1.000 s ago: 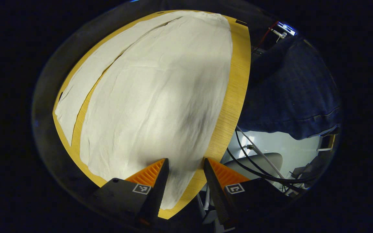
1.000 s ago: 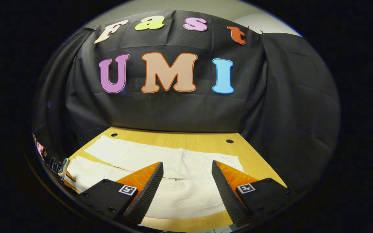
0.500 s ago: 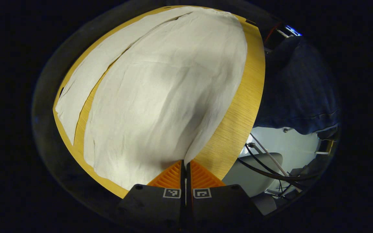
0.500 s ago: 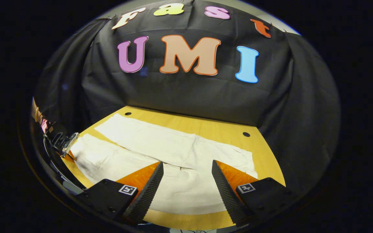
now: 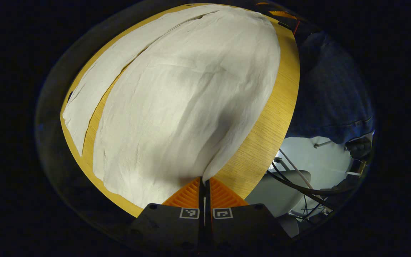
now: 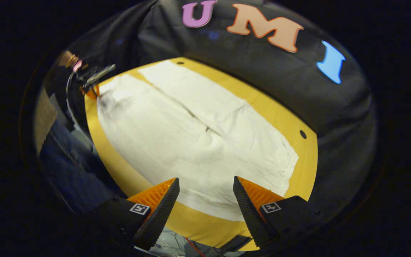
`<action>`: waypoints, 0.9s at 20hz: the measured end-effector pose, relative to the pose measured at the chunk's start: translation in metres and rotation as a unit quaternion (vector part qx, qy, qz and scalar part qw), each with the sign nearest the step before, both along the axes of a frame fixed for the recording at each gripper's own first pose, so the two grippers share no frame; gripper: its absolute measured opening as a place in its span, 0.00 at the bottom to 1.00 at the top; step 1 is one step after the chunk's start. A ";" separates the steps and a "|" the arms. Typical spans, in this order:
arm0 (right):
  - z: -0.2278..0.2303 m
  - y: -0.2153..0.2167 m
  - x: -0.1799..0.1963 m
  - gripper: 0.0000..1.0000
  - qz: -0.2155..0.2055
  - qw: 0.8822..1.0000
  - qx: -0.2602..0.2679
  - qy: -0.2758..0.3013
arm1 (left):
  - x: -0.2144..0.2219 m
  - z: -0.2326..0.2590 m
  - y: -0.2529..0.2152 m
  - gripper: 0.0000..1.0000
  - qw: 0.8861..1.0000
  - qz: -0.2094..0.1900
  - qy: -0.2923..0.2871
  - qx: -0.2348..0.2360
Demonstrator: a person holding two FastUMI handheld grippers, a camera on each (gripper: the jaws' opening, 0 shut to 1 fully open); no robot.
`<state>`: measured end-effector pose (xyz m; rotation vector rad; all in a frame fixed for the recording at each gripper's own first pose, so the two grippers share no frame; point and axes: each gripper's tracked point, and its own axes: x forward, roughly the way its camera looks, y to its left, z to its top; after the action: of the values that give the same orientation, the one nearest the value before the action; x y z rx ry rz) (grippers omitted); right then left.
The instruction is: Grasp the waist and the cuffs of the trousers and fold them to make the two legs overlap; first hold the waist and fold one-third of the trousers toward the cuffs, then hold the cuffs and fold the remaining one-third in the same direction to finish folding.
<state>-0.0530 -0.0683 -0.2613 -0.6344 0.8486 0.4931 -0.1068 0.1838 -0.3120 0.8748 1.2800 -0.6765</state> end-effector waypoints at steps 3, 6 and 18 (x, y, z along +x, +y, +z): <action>-0.032 -0.036 -0.013 0.98 0.076 0.991 -0.079 0.071 | -0.001 0.000 0.003 0.00 1.000 0.009 0.000 0.009; -0.051 -0.060 -0.017 0.98 0.121 0.977 -0.129 0.120 | -0.003 0.002 0.004 0.00 1.000 0.022 0.000 0.014; -0.086 -0.083 -0.024 0.94 0.201 0.935 -0.200 0.212 | 0.006 0.012 0.006 0.00 0.999 0.033 0.001 0.032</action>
<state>-0.0765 -0.1515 -0.3474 -1.1126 1.2518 0.8587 -0.1009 0.1899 -0.2998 0.8796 1.3329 -0.5874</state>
